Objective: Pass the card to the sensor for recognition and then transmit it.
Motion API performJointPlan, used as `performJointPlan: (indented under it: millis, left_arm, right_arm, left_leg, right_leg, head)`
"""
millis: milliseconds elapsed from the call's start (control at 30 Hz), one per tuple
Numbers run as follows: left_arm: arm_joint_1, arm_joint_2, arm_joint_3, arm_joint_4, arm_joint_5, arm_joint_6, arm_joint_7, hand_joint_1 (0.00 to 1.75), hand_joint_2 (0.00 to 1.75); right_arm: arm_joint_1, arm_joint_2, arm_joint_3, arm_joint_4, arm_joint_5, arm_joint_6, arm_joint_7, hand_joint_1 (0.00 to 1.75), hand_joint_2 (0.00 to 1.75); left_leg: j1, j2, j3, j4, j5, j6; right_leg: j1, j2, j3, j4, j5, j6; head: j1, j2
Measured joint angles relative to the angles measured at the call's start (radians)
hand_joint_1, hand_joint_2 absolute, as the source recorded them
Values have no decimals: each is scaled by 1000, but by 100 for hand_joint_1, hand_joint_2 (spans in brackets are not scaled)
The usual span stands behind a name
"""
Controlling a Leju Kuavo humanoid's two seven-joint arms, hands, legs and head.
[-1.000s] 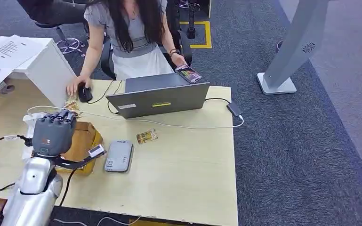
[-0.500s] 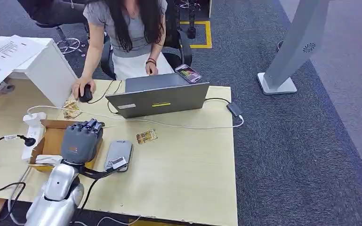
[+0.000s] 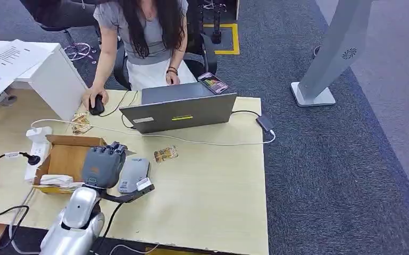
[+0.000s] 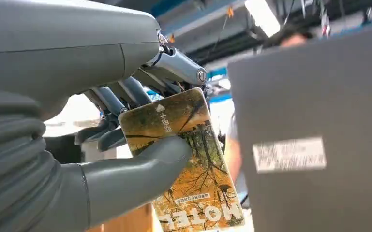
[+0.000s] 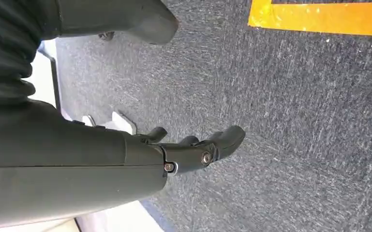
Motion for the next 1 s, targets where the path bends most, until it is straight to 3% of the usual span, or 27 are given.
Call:
performJointPlan:
  millis: [500,767,867,1000]
  left_arm:
    - [-14,-15,-31,105,0,-192,67,175,175]
    - [-56,-16,-46,162,-1,-245,100,175,175]
    - [-58,-15,-51,166,0,-204,95,175,175]
    - [-42,-2,-51,108,5,-41,63,175,175]
  right_arm:
    - [0,6,-32,0,25,2,1,0,175]
    - [0,8,-53,0,41,4,0,0,175]
    - [0,8,-56,0,44,4,0,0,175]
    - [1,8,-63,0,59,4,-1,0,175]
  left_leg:
    - [0,-1,0,0,0,0]
    - [0,-1,3,-1,0,0]
    - [0,-1,5,-1,0,0]
    - [0,-1,2,0,3,1]
  right_leg:
    - [0,-1,1,0,0,0]
    - [0,-2,5,0,0,0]
    - [0,-2,5,1,0,0]
    - [0,-2,2,1,1,-1]
  head:
    - [0,0]
    - [0,0]
    - [0,0]
    - [0,0]
